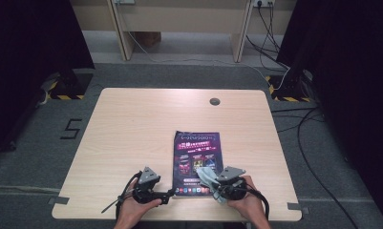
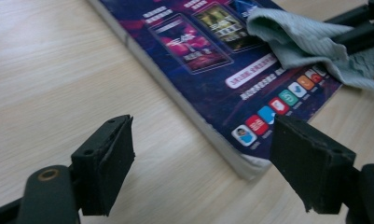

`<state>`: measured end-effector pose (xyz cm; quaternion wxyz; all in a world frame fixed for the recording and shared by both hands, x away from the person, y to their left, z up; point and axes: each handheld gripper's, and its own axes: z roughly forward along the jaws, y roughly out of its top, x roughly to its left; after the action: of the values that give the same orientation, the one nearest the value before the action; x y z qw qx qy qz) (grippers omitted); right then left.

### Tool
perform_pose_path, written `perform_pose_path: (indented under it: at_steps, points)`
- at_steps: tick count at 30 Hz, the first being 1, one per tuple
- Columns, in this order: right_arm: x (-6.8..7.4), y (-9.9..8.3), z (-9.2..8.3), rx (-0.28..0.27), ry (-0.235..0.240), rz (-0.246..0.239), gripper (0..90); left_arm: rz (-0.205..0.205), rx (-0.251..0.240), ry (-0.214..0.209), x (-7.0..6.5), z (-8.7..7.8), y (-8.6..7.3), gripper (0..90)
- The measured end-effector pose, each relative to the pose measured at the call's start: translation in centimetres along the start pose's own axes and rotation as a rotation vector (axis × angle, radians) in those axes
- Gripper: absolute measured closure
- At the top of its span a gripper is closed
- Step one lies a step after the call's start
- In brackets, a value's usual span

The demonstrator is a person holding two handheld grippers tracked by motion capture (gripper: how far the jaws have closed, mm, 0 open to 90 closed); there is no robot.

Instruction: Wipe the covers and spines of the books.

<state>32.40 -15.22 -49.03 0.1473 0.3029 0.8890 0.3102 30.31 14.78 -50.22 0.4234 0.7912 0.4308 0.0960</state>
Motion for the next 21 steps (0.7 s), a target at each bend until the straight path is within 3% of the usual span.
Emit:
perform_pose_path:
  at_steps: [7, 11, 21]
  points:
    - [-2.4, -0.4, -0.1, 0.005, -0.064, 0.044, 78.6, 0.031, 0.023, -0.007, -0.9, 1.5, 0.2, 25.9]
    - [-3.4, -0.1, 0.3, 0.007, -0.07, 0.066, 78.6, 0.061, 0.041, 0.008, -1.0, 2.0, 0.2, 31.0]
    - [-5.9, 2.3, 2.3, 0.029, -0.11, 0.081, 78.6, 0.086, 0.048, 0.002, -1.0, 2.2, 0.0, 34.3]
